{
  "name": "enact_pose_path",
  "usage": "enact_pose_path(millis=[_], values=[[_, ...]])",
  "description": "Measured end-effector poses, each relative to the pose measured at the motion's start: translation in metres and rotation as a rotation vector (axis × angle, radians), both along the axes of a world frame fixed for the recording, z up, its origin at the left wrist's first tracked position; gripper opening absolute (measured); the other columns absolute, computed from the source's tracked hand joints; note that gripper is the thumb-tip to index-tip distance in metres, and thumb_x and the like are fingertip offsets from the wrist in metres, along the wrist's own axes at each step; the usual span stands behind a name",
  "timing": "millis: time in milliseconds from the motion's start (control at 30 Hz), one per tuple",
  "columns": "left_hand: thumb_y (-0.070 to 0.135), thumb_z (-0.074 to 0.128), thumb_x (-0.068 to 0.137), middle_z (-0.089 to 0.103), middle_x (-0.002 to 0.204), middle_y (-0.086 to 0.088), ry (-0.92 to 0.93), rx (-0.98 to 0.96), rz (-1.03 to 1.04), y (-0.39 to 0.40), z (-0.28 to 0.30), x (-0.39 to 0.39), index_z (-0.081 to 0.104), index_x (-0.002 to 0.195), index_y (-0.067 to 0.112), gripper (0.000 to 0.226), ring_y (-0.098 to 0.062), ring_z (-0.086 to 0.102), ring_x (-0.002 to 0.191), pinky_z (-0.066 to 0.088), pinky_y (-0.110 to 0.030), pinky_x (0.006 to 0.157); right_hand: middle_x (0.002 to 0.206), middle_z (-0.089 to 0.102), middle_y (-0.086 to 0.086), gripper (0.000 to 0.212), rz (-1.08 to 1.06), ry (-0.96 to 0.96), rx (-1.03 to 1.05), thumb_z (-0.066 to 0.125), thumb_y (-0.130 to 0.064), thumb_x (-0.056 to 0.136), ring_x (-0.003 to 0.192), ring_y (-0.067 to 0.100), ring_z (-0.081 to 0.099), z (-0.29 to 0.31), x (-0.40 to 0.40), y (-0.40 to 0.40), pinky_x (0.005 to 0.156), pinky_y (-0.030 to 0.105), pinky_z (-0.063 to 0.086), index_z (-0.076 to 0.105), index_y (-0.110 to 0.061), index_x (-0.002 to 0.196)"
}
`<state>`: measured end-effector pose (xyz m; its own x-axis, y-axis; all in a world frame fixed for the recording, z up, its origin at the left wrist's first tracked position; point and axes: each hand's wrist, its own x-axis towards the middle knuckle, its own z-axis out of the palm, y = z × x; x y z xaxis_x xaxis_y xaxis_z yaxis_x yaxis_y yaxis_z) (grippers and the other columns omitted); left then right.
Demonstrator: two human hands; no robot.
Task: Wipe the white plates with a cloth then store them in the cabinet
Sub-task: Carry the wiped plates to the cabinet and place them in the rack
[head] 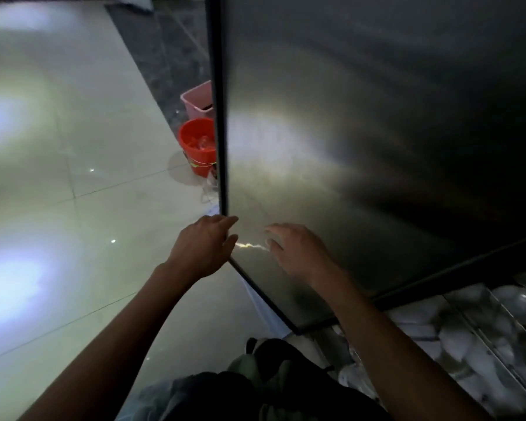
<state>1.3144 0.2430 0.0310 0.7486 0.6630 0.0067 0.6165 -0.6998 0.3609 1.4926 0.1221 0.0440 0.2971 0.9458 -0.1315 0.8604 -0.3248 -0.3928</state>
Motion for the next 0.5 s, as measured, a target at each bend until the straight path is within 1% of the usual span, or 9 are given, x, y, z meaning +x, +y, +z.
enact_pose_path(millis=[100,167,233,333,433,500], values=[[0.035,0.057,0.097,0.065,0.132,0.002,-0.009,-0.02,0.078,0.018,-0.005,-0.011,0.056,0.139,0.028,0.042,-0.026,0.059,0.119,0.051,-0.041,0.083,0.138,0.061,0.004,0.039,0.055,0.028,-0.016,0.05,-0.03,0.1,0.123,0.025,0.057,-0.001,0.001,0.036,0.103,0.04,0.048,0.057,-0.021,0.138],[0.037,0.056,0.098,0.062,0.136,0.003,0.02,-0.029,0.122,0.034,-0.008,-0.014,0.052,0.142,0.029,0.045,-0.025,0.057,0.122,0.051,-0.041,0.085,0.137,0.061,0.004,0.039,0.075,0.041,-0.011,0.05,-0.029,0.1,0.123,0.025,0.058,-0.003,0.003,0.061,0.103,0.039,0.048,0.057,-0.021,0.138],[0.039,0.054,0.099,0.06,0.138,0.004,0.043,-0.033,0.157,0.053,-0.012,-0.013,0.05,0.144,0.03,0.046,-0.023,0.055,0.124,0.05,-0.04,0.087,0.136,0.062,0.004,0.038,0.09,0.057,0.002,0.051,-0.029,0.1,0.121,0.024,0.058,-0.006,0.006,0.089,0.101,0.039,0.049,0.058,-0.02,0.137],[0.04,0.052,0.099,0.061,0.137,0.005,0.071,-0.033,0.218,0.083,-0.014,-0.01,0.049,0.144,0.03,0.046,-0.022,0.056,0.123,0.051,-0.038,0.085,0.13,0.065,0.005,0.035,0.126,0.067,-0.01,0.051,-0.029,0.1,0.117,0.025,0.061,-0.013,0.011,0.131,0.097,0.041,0.051,0.06,-0.019,0.133],[0.042,0.052,0.099,0.061,0.137,0.006,0.086,-0.032,0.294,0.111,-0.012,-0.008,0.05,0.143,0.031,0.045,-0.021,0.056,0.122,0.05,-0.037,0.083,0.133,0.064,0.004,0.037,0.149,0.098,-0.016,0.052,-0.031,0.1,0.117,0.024,0.06,-0.016,0.015,0.176,0.097,0.038,0.051,0.058,-0.024,0.136],[0.04,0.052,0.099,0.061,0.136,0.006,0.085,-0.041,0.353,0.129,-0.014,-0.012,0.05,0.143,0.031,0.045,-0.022,0.056,0.122,0.05,-0.038,0.085,0.133,0.064,0.005,0.038,0.182,0.1,-0.019,0.052,-0.031,0.1,0.118,0.025,0.06,-0.019,0.013,0.207,0.096,0.037,0.05,0.057,-0.024,0.137]])
